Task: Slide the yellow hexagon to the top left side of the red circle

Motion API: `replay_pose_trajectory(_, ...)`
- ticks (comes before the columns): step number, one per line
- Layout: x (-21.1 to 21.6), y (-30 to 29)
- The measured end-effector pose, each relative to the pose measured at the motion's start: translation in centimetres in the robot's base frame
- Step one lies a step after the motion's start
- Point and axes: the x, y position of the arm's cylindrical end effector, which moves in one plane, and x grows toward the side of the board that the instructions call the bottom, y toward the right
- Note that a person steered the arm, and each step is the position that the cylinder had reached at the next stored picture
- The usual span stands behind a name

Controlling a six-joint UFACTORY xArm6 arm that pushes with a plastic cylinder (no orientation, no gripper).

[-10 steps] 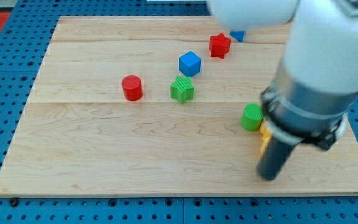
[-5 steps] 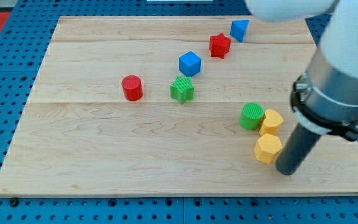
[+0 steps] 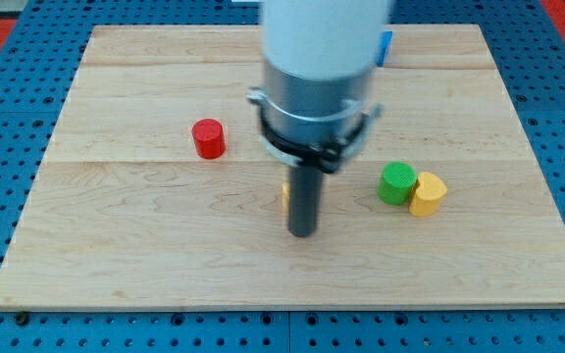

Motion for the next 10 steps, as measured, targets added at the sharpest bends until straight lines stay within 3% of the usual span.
replay_pose_trajectory(1, 2.1, 6.1)
replay_pose_trajectory(2, -1.0, 6.0)
replay_pose_trajectory(3, -0.4, -1.9)
replay_pose_trajectory(4, 0.7, -3.1)
replay_pose_trajectory(5, -0.4, 3.6)
replay_pose_trajectory(6, -3.0, 4.6)
replay_pose_trajectory(8, -3.2, -11.1)
replay_pose_trajectory(9, -2.5, -8.0)
replay_pose_trajectory(10, -0.6, -8.7)
